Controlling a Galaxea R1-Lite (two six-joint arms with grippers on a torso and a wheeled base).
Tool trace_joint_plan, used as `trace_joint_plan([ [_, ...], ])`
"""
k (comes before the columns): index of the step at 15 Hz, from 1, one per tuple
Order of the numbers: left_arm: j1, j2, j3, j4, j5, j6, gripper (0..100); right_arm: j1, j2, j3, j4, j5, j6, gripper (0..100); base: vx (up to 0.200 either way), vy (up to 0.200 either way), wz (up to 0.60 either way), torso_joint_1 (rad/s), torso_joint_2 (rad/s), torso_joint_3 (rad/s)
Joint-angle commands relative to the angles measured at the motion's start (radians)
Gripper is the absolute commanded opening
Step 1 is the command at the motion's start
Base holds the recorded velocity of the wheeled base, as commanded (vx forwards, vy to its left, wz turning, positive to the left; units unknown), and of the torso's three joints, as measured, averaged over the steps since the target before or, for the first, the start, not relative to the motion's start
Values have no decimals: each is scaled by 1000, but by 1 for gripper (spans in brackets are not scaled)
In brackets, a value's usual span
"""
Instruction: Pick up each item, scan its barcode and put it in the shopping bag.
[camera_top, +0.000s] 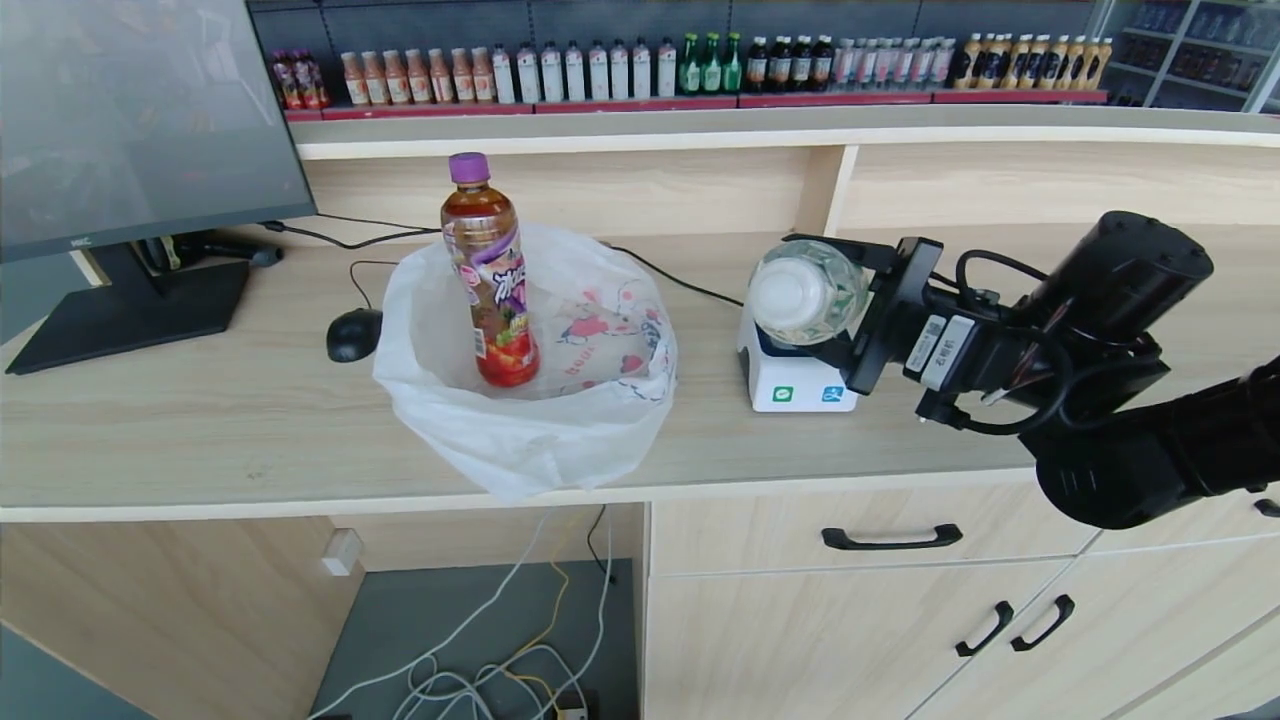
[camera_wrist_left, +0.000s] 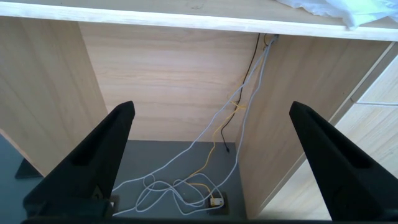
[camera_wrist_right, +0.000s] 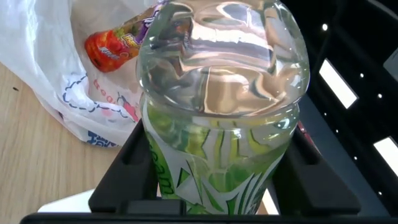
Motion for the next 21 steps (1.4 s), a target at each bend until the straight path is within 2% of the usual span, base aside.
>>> trace_joint_plan([
  [1, 0, 0, -1, 0, 0, 0, 100, 0, 6, 0, 0, 0, 2, 0, 0, 0, 0, 0, 0, 0],
  [21, 0, 0, 0, 0, 0, 0, 100, 6, 16, 8, -2, 0, 2, 0, 0, 0, 0, 0, 0, 0],
])
